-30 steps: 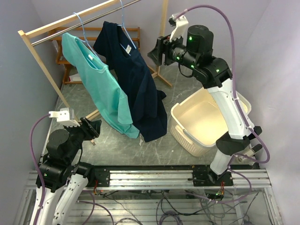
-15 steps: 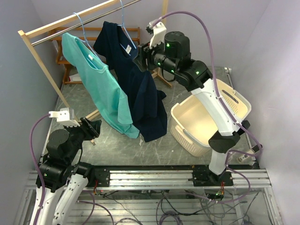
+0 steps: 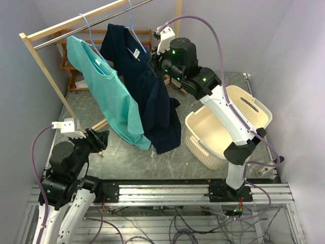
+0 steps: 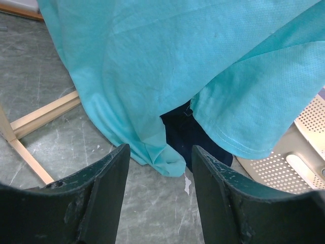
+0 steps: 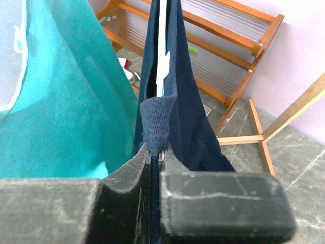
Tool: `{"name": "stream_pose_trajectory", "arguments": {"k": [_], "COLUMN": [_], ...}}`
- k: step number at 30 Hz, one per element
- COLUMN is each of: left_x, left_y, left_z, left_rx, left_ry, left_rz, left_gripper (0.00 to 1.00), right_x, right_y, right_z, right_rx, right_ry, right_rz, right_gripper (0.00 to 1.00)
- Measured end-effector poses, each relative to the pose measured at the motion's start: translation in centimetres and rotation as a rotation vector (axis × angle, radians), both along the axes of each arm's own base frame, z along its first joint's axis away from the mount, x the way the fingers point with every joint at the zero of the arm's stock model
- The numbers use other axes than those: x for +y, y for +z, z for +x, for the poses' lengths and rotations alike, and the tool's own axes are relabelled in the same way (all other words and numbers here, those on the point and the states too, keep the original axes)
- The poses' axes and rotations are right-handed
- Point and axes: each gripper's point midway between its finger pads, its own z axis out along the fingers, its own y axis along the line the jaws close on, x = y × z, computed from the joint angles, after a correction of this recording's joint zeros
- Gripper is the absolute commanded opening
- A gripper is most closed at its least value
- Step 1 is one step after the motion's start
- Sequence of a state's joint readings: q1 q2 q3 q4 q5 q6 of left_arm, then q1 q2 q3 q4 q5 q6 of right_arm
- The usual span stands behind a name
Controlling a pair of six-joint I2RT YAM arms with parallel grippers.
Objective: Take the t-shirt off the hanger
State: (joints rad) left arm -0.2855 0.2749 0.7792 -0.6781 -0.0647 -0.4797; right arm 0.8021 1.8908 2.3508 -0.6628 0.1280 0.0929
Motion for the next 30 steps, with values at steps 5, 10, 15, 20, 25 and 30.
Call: {"name": "stream_pose_trajectory", "arguments": {"k": [5, 10, 15, 20, 25, 30], "left_x": [0.0, -0.2, 0.1, 0.4, 0.1, -0.4], "left_y": [0.8, 3.8, 9.9, 14.4, 15.5, 16.2], "left_z": [-0.8, -2.1, -5.0, -7.6, -8.1, -8.0], "left_rx": [-0.044, -0.107, -0.229, -0.337, -0.34, -0.337], "left_ry": [-0.016, -0.054, -0.092, -0.12, -0.152, -0.193], "left_rz": [-0.007, -0.012, -0.014, -0.004, 0.021, 0.06], "left_gripper": [0.79, 0.82, 0.82, 0.81, 0.83, 0.88], "right_x": [-0.1, 0.0, -0.3, -0.7, -1.5, -3.2], "right_y": [0.1, 0.9, 1.7, 2.8, 4.2, 6.3], "right_z": [0.3, 0.5, 0.5, 0.3, -0.3, -1.8], "right_rx": [-0.024, -0.058, -0.086, -0.119, -0.158, -0.19], "right_ry": [-0.016, -0.022, -0.032, -0.041, -0.047, -0.056], "right_rz": [0.018, 0.054, 0.082, 0.116, 0.157, 0.197], "right_gripper": [0.0, 0.0, 0.0, 0.0, 0.0, 0.0]}}
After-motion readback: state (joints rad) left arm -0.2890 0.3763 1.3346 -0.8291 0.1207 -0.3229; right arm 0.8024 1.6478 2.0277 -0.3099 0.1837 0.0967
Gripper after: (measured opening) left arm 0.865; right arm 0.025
